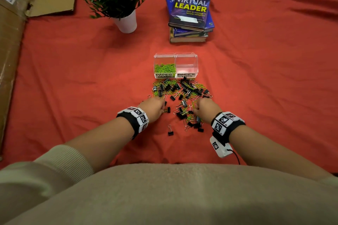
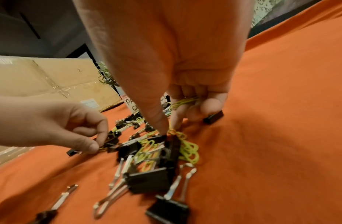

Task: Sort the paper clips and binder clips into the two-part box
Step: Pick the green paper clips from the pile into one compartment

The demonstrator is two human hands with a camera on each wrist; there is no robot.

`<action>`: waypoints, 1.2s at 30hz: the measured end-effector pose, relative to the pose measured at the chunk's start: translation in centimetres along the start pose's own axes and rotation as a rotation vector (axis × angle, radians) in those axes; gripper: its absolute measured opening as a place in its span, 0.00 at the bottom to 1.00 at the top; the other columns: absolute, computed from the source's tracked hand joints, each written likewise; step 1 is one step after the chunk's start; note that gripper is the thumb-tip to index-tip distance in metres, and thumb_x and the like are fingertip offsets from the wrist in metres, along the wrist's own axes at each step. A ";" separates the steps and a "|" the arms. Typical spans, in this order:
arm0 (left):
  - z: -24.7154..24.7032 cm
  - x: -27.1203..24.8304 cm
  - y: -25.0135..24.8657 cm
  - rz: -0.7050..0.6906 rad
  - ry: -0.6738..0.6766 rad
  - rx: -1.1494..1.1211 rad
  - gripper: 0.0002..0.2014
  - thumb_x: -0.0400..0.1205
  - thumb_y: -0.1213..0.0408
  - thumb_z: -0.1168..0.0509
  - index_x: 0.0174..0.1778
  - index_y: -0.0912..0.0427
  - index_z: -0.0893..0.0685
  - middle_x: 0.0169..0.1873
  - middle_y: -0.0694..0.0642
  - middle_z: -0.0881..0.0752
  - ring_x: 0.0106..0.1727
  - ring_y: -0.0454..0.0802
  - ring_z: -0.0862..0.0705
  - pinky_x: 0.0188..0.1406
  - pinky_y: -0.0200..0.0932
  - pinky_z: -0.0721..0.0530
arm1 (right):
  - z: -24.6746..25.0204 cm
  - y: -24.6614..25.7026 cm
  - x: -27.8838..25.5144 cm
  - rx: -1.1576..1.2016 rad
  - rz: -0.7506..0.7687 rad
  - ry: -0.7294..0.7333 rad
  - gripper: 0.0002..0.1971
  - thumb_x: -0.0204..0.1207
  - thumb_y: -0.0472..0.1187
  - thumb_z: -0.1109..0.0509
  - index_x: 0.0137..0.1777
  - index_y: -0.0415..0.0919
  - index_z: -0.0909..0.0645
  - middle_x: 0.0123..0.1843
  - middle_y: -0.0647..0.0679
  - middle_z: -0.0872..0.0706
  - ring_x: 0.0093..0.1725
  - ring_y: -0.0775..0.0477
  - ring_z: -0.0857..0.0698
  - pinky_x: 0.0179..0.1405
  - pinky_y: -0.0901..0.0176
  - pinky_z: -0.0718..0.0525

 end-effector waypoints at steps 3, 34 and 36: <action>0.0 -0.1 -0.3 -0.033 0.019 -0.066 0.04 0.82 0.63 0.37 0.45 0.59 0.21 0.48 0.57 0.17 0.50 0.55 0.19 0.49 0.45 0.23 | -1.2 0.0 0.8 -0.036 -0.067 0.097 0.17 0.78 0.34 0.39 0.28 0.41 0.36 0.26 0.47 0.32 0.24 0.49 0.31 0.22 0.60 0.31; 1.7 0.4 -1.4 0.118 0.057 -0.739 0.14 0.81 0.71 0.39 0.45 0.48 0.13 0.36 0.57 0.17 0.34 0.53 0.26 0.38 0.44 0.28 | 1.2 2.4 -0.6 0.709 -0.063 0.137 0.14 0.77 0.51 0.32 0.44 0.38 0.18 0.31 0.46 0.26 0.29 0.48 0.25 0.29 0.59 0.26; 1.8 0.4 -1.6 0.109 0.042 -0.758 0.12 0.81 0.72 0.39 0.48 0.53 0.12 0.33 0.54 0.17 0.32 0.50 0.26 0.38 0.38 0.28 | 0.8 2.9 -0.4 0.664 -0.058 0.129 0.19 0.75 0.60 0.34 0.41 0.42 0.20 0.30 0.45 0.27 0.31 0.46 0.26 0.30 0.58 0.28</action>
Point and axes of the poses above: each hand's wrist, its own x-axis towards the middle knuckle, its own z-axis out of the back of the hand, y = z × x, the point moved 6 cm from there along x, towards the middle knuckle
